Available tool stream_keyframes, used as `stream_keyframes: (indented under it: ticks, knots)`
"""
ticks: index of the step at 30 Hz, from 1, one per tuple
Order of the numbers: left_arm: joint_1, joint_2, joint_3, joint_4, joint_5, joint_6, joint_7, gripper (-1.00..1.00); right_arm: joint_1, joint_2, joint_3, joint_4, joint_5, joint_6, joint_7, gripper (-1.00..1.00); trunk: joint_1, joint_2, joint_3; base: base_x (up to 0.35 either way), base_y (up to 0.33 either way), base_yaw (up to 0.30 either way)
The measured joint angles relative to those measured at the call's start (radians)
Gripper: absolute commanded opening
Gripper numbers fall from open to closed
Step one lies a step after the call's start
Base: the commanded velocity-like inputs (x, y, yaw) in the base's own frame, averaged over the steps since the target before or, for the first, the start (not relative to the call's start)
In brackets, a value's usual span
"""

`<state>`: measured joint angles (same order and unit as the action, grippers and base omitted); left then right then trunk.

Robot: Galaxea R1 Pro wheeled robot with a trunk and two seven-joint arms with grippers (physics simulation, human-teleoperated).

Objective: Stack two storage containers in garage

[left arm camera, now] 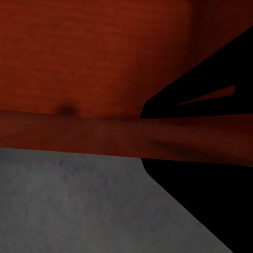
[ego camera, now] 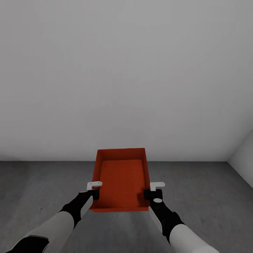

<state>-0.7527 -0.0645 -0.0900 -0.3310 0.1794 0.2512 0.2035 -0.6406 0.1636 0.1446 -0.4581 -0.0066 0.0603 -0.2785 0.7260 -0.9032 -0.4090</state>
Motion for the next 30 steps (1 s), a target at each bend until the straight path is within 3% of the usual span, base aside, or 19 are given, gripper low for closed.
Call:
stream_keyframes:
  ticks: [9, 30]
  knots:
    - [0.000, 0.003, -0.021, 0.005, 0.024, -0.006, 0.002, -1.00, 0.000, 0.000, 0.000, 0.000, 0.004, 0.000, 0.000, -1.00, 0.000, 0.000, -0.015, 0.000, 0.000, 0.000]
    - [0.000, 0.003, -0.027, 0.003, 0.029, -0.006, 0.005, -1.00, 0.000, -0.001, 0.002, 0.000, 0.001, 0.000, 0.000, -1.00, 0.080, -0.147, -0.114, 0.000, 0.000, 0.000]
